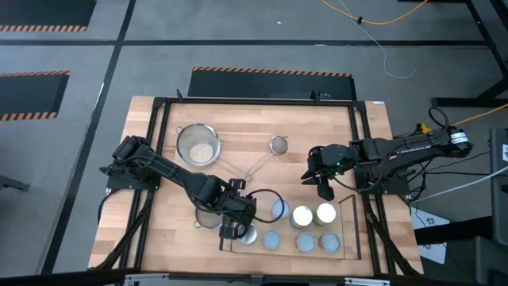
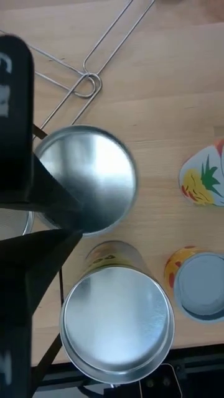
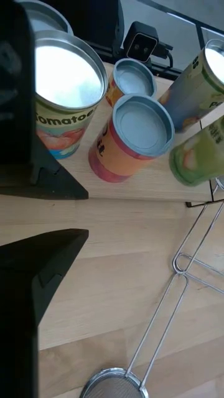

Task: Pick and place cans onto a shelf
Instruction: Put the canned peaches on the shelf, then return to Home Position

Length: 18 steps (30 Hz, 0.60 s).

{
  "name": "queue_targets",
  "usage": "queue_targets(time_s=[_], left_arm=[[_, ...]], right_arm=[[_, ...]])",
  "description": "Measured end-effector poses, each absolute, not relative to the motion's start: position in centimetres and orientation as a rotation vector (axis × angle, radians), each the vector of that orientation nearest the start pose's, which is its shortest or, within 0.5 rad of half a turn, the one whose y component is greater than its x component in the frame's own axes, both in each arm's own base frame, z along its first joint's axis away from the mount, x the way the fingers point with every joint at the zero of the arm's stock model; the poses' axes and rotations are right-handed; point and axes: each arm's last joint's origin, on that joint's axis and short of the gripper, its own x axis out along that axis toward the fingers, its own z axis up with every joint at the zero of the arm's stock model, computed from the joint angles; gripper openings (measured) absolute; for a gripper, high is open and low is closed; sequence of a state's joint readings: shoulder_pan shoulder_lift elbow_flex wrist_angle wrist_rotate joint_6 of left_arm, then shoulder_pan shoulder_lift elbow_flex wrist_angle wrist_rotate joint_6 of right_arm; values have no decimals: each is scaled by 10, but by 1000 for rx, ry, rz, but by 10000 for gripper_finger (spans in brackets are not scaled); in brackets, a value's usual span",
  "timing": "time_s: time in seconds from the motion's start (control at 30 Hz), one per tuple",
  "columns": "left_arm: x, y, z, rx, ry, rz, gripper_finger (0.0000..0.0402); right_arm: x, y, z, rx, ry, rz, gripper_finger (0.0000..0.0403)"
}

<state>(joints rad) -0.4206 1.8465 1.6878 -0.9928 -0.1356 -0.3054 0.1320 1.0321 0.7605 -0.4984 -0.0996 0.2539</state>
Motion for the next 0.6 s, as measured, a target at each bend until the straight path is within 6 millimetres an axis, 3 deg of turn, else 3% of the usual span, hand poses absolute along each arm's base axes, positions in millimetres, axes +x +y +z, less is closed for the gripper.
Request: queue_targets(time_s=[0.37, 0.6], left_arm=[[351, -153, 290, 36, 1125, -77, 106], [354, -154, 291, 27, 1097, -82, 112]], right_arm=[[204, 30, 255, 228, 795, 121, 90], [204, 30, 255, 228, 795, 121, 90]])
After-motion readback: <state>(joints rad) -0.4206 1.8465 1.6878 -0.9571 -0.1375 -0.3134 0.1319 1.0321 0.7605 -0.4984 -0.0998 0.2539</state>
